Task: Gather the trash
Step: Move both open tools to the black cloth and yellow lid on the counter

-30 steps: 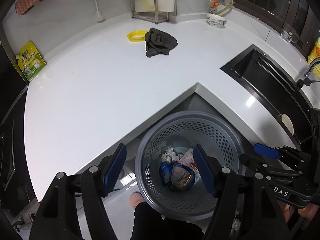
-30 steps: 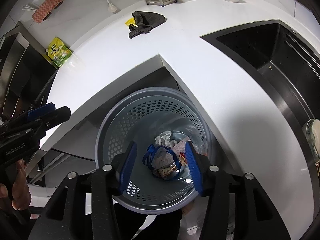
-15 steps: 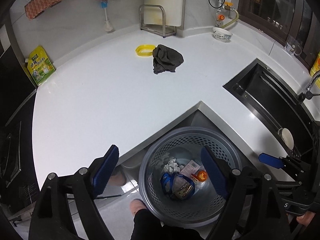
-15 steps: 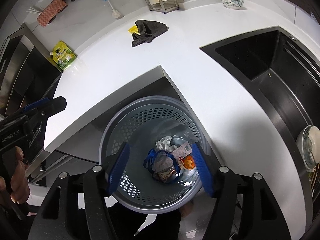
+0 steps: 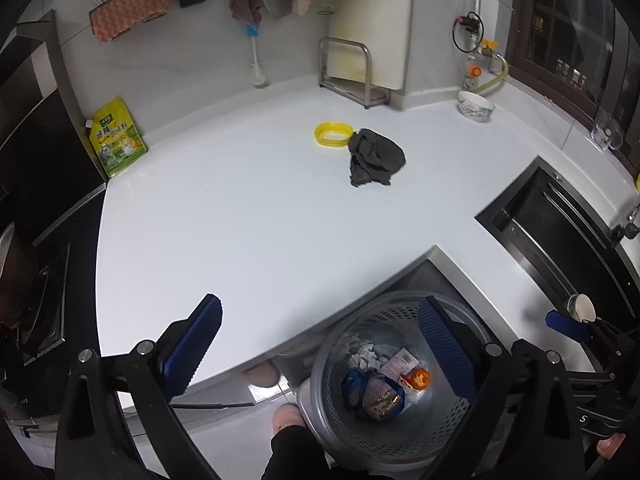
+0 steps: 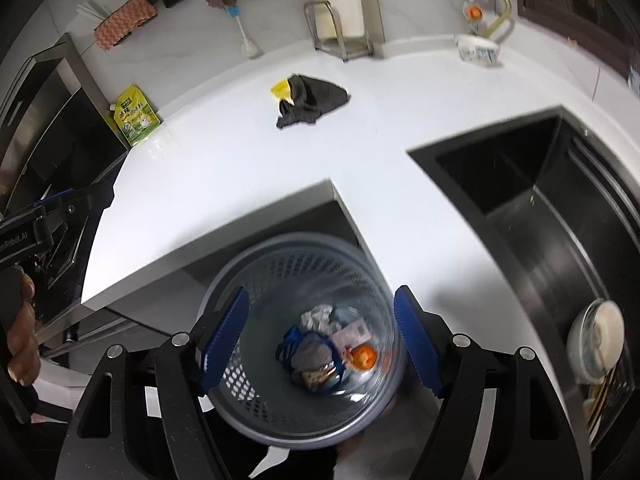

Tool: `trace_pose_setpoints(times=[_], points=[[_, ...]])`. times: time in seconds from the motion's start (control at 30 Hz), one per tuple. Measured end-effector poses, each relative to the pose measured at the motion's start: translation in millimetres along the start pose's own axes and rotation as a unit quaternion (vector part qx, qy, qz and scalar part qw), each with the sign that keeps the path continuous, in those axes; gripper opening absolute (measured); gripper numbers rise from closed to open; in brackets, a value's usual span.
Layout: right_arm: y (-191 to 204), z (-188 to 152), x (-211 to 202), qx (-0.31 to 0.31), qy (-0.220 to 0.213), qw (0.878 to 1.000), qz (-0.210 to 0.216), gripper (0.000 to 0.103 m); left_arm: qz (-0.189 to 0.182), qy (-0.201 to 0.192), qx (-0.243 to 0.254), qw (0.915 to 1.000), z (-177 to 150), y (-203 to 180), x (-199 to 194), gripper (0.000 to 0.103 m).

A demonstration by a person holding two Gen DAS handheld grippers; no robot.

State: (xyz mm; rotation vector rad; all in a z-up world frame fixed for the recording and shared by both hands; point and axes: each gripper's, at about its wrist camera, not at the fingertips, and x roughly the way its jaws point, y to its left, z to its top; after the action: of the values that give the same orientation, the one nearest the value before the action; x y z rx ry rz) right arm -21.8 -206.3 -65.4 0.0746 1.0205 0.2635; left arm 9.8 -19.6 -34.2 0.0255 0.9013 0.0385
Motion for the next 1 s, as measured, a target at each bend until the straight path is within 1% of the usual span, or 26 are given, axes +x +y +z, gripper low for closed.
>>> trace_pose_setpoints(times=[0.1,0.2,0.33,0.47,0.57,0.77,1.0], points=[[10,10,-2,-0.017,-0.015,1.0,-0.019,0.076,0.004,-0.003,-0.007,1.0,9,11,4,0.097],[18,22,2,-0.026,-0.023,0.999,-0.031,0.077,0.006,-0.008,-0.008,0.9999,19,23,10,0.097],[29,42,13,-0.021,-0.023,0.999,-0.043,0.077,0.003,-0.015,-0.002,0.9999,38,40,24,0.097],[40,65,28,-0.011,-0.023,0.999,-0.043,0.079,-0.003,-0.017,0.008,0.9998,61,58,41,0.097],[49,88,46,0.004,-0.022,0.998,-0.05,0.079,-0.01,-0.017,0.016,0.9997,81,72,58,0.097],[56,131,83,0.049,-0.013,0.998,-0.038,0.079,-0.024,-0.017,0.032,0.9991,118,93,98,0.097],[54,170,122,0.087,-0.018,0.994,-0.057,0.079,-0.04,-0.001,0.058,0.9975,151,110,151,0.097]])
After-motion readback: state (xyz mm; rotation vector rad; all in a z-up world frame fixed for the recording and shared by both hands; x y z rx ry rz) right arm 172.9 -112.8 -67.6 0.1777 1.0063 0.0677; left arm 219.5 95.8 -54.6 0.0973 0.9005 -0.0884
